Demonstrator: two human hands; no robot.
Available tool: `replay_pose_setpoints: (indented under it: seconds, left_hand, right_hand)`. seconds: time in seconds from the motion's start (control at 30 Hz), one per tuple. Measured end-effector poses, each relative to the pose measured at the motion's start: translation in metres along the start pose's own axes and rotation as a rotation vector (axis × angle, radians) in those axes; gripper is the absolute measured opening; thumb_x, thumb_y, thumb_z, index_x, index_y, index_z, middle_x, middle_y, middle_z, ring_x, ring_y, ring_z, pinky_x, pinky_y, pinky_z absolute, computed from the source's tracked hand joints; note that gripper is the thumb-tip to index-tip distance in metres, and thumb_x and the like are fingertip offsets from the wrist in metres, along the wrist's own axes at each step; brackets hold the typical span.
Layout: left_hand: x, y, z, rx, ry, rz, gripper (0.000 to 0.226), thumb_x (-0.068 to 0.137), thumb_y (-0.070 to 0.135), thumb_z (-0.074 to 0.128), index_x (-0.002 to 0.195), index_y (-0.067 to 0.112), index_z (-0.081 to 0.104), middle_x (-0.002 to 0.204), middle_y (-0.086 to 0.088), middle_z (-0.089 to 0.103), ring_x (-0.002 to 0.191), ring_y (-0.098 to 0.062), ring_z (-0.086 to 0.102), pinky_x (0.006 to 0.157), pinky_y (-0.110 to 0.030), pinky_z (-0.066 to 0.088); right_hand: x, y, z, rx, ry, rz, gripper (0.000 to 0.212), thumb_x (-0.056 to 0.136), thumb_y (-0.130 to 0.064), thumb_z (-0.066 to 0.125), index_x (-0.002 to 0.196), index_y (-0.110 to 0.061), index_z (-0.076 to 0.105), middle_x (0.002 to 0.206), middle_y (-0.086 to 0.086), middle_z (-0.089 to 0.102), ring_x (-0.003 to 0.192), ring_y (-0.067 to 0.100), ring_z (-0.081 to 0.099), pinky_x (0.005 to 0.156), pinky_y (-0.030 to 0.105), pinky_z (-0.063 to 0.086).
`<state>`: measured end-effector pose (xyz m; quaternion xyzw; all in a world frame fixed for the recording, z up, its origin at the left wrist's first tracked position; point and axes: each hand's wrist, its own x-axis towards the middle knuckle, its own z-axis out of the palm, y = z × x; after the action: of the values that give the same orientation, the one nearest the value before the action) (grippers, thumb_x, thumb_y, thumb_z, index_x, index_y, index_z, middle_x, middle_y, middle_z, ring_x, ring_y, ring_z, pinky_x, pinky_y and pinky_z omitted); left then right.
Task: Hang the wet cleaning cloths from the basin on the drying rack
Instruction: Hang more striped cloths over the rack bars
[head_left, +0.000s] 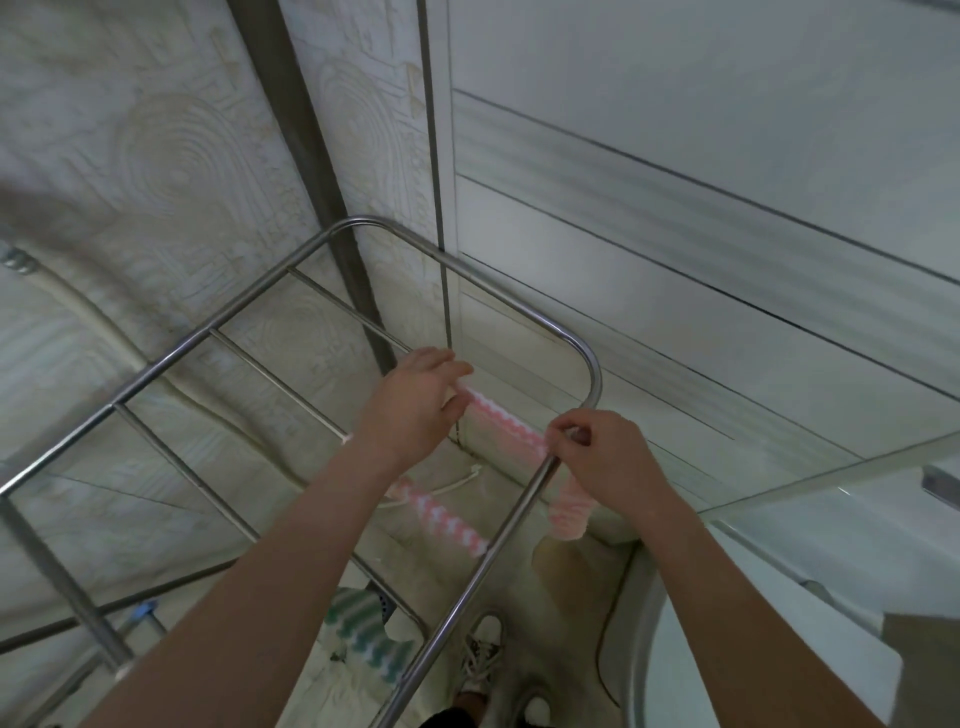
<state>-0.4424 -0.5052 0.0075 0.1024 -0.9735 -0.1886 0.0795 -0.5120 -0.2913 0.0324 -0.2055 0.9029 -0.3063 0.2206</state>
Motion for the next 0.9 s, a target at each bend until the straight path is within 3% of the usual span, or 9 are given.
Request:
replay_pose_setpoints:
  seconds: [0.17,0.23,0.33,0.43,0.5,0.57,0.63,0.73,0.9]
  left_hand:
    - [-0.042,0.076,-0.024,-0.511,-0.076,-0.145,0.023,0.091,0.028,0.060,0.111,0.021,0.068,0.106,0.012,0.069,0.093,0.000,0.060,0.090,-0.021,0.047]
    - [-0.059,0.107,-0.025,-0.765,-0.138,-0.191,0.024,0.088,0.027,0.064,0.111,0.021,0.067,0.103,0.019,0.066,0.098,0.002,0.061,0.092,-0.027,0.050]
    - [-0.076,0.138,-0.018,-0.966,-0.152,-0.241,0.035,0.084,0.025,0.069,0.117,0.014,0.064,0.111,0.007,0.067,0.105,-0.004,0.061,0.093,-0.031,0.051]
    - [-0.089,0.157,-0.022,-1.077,0.053,-0.315,0.017,0.084,0.016,0.069,0.098,0.007,0.071,0.092,-0.009,0.073,0.083,-0.018,0.067,0.079,-0.038,0.053]
    - [-0.098,0.164,-0.030,-1.120,0.177,-0.362,0.011,0.086,0.013,0.066,0.091,0.007,0.073,0.087,-0.014,0.073,0.080,-0.026,0.067,0.077,-0.041,0.053]
    - [-0.104,0.169,-0.038,-1.137,0.245,-0.360,0.013,0.089,0.012,0.062,0.092,0.008,0.074,0.086,-0.013,0.073,0.079,-0.022,0.067,0.076,-0.036,0.053]
    - [-0.112,0.174,-0.051,-1.161,0.296,-0.359,0.016,0.090,0.011,0.058,0.094,0.007,0.073,0.086,-0.010,0.073,0.079,-0.017,0.067,0.072,-0.030,0.053]
    - [-0.129,0.172,-0.072,-1.264,0.311,-0.388,0.018,0.092,0.010,0.054,0.097,0.007,0.071,0.086,-0.006,0.073,0.077,-0.013,0.066,0.068,-0.024,0.052]
    - [-0.153,0.164,-0.100,-1.333,0.326,-0.379,0.024,0.085,0.027,0.059,0.102,0.012,0.066,0.090,-0.007,0.069,0.079,-0.015,0.064,0.070,-0.026,0.052]
  right_hand:
    - [-0.019,-0.015,-0.048,0.382,-0.043,0.015,0.012,0.089,-0.023,0.065,0.079,-0.023,0.072,0.059,-0.010,0.052,0.048,-0.001,0.044,0.051,0.019,0.036]
    - [-0.030,-0.021,-0.061,0.624,-0.170,0.014,0.014,0.090,-0.020,0.062,0.082,-0.019,0.073,0.060,-0.004,0.050,0.041,0.003,0.036,0.040,0.018,0.028]
    - [-0.045,-0.028,-0.069,1.056,-0.303,0.043,0.013,0.088,-0.013,0.058,0.088,-0.010,0.071,0.061,0.001,0.048,0.039,0.005,0.031,0.032,0.016,0.022]
    - [-0.063,-0.037,-0.072,1.480,-0.417,0.118,0.019,0.080,-0.016,0.060,0.093,-0.005,0.068,0.069,0.005,0.051,0.045,0.006,0.045,0.036,0.015,0.039]
    - [-0.073,-0.036,-0.073,1.602,-0.444,0.095,0.030,0.080,-0.018,0.061,0.104,0.000,0.065,0.081,0.011,0.063,0.065,0.013,0.064,0.052,0.019,0.054]
    - [-0.078,-0.030,-0.074,1.531,-0.428,0.009,0.045,0.077,-0.023,0.067,0.116,0.000,0.062,0.102,0.015,0.069,0.096,0.023,0.070,0.069,0.024,0.058]
    - [-0.085,-0.031,-0.079,1.307,-0.403,-0.106,0.054,0.072,-0.023,0.070,0.121,-0.004,0.061,0.113,0.014,0.069,0.106,0.024,0.067,0.076,0.027,0.056]
    - [-0.099,-0.045,-0.078,0.914,-0.378,-0.271,0.030,0.074,-0.015,0.071,0.104,-0.017,0.073,0.100,0.004,0.075,0.088,0.012,0.069,0.068,0.023,0.053]
    - [-0.119,-0.086,-0.066,0.787,-0.179,-0.389,0.010,0.087,-0.012,0.065,0.087,-0.014,0.076,0.062,-0.011,0.069,0.052,-0.004,0.055,0.049,0.009,0.039]
